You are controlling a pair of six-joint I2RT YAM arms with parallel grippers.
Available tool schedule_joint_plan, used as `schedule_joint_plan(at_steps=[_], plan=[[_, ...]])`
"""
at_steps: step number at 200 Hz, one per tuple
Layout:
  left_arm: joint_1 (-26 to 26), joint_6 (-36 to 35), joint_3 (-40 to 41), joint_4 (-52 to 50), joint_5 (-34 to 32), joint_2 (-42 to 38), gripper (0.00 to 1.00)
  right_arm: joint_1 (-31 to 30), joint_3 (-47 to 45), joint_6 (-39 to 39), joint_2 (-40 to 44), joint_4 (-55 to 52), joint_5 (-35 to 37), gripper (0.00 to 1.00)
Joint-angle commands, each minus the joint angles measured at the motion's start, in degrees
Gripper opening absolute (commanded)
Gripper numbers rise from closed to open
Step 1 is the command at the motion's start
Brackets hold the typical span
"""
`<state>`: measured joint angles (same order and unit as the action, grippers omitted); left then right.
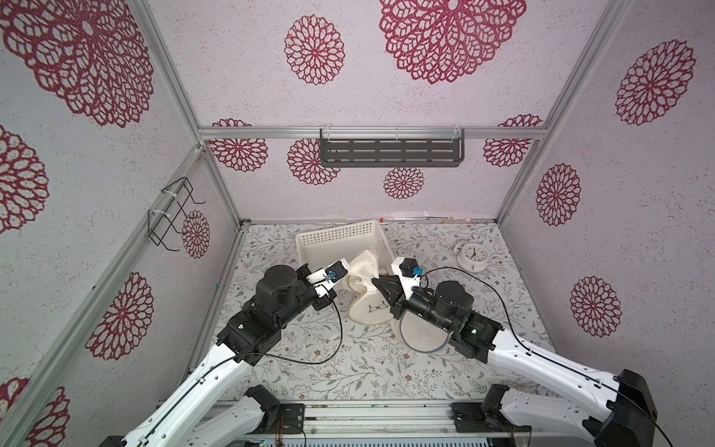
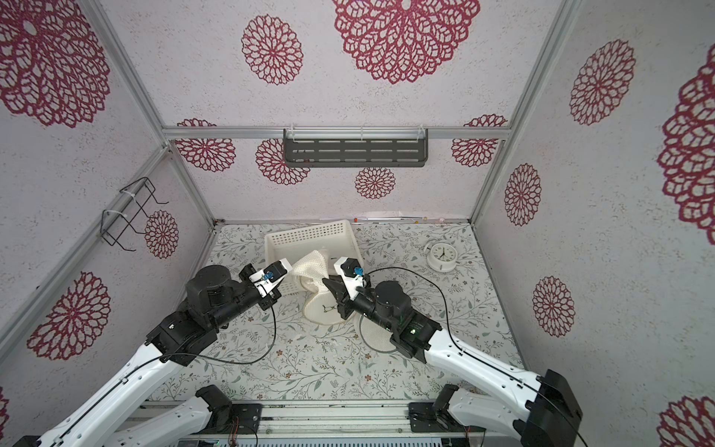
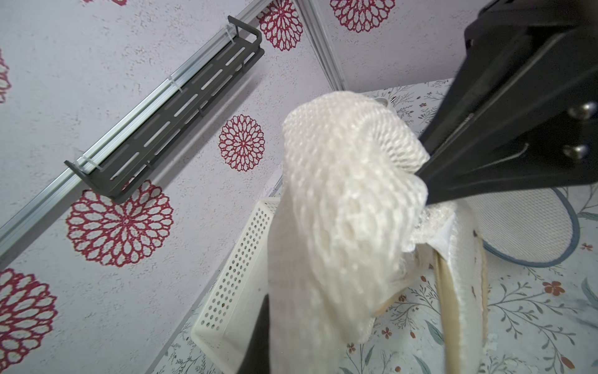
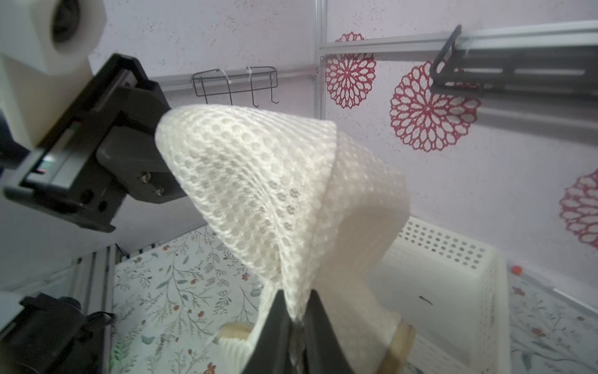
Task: Turn the laundry bag inside out
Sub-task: Turn over the laundry bag.
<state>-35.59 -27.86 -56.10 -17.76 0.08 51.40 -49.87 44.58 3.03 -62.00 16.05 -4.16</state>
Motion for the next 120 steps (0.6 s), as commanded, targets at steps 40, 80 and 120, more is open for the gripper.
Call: schedule_joint_plan(at_steps=[40,80,120], plan=[[-0.5,12.8,-2.5,7.8,-7.1,-0.9,0.00,-2.5,-16.8,4.8,2.9,22.2,3.0,0.00],[-0.3,18.9,-3.2,10.8,-3.2,-1.3,0.00,-3.0,-13.1,4.1,-4.1,22.8,1.9,0.00],[1.0,12.3,-4.6,3.7,-4.7,-0.4,0.00,0.5,-9.8,2.8,5.8,12.1,4.2,0.69]])
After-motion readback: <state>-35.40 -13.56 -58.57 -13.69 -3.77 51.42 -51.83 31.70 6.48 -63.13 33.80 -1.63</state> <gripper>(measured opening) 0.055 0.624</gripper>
